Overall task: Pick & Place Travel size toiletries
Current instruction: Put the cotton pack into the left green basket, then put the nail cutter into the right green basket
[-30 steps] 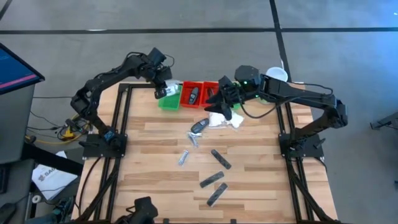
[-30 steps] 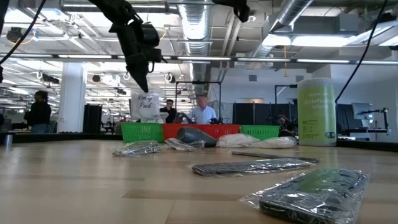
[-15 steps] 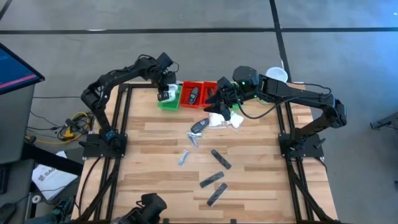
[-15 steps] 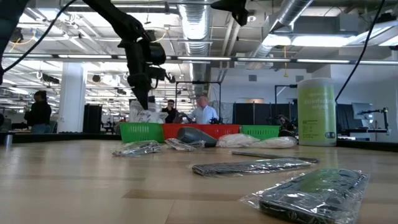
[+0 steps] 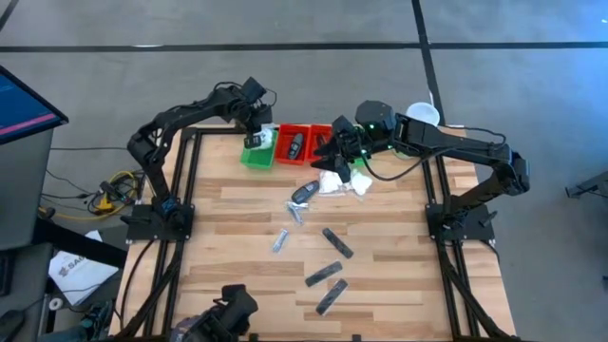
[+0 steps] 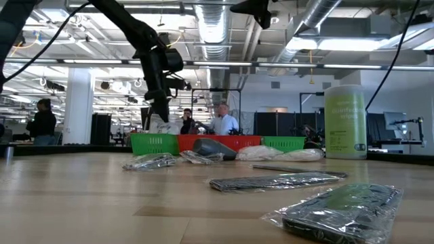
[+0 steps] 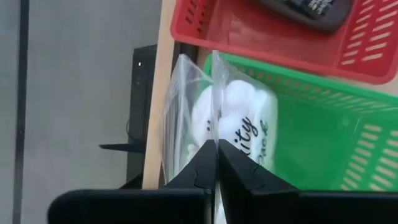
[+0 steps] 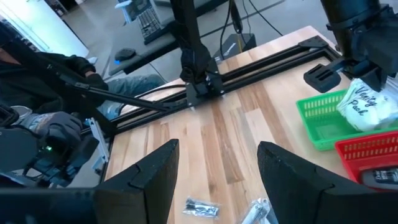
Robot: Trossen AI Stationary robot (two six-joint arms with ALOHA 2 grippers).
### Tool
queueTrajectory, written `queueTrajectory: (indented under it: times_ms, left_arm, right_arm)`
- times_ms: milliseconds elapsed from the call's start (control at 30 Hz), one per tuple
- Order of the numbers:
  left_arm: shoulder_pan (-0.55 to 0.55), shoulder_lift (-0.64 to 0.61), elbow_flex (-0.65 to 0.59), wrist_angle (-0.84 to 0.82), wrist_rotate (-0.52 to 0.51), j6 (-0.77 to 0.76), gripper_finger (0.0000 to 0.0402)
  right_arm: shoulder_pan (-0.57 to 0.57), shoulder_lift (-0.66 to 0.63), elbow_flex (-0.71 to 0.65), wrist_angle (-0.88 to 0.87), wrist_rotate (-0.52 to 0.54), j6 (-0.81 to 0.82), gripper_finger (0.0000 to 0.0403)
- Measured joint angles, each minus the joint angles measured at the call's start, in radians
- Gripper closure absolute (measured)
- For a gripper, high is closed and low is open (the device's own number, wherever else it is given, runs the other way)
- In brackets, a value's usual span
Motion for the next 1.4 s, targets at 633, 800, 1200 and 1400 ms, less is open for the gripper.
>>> queueTrajectory:
  times_ms: [633, 800, 1200, 1400]
  left_arm:
    - [-0.040, 0.011, 0.000, 0.003, -0.115, -0.030, 0.0353]
    - [-0.040, 0.008, 0.000, 0.005, -0.227, -0.042, 0.0309]
    - [-0.039, -0.093, 0.000, 0.025, -0.254, -0.117, 0.0212]
    - [-0.040, -0.153, 0.000, 0.035, -0.254, -0.134, 0.0194]
  right_arm:
    - [0.000, 0.000, 0.000, -0.011, 0.002, 0.003, 0.0193]
    - [0.000, 0.000, 0.000, -0.020, 0.002, 0.003, 0.0193]
    - [0.002, 0.000, 0.000, -0.022, 0.002, 0.003, 0.0193]
    - [0.002, 0.000, 0.000, -0.022, 0.002, 0.003, 0.0193]
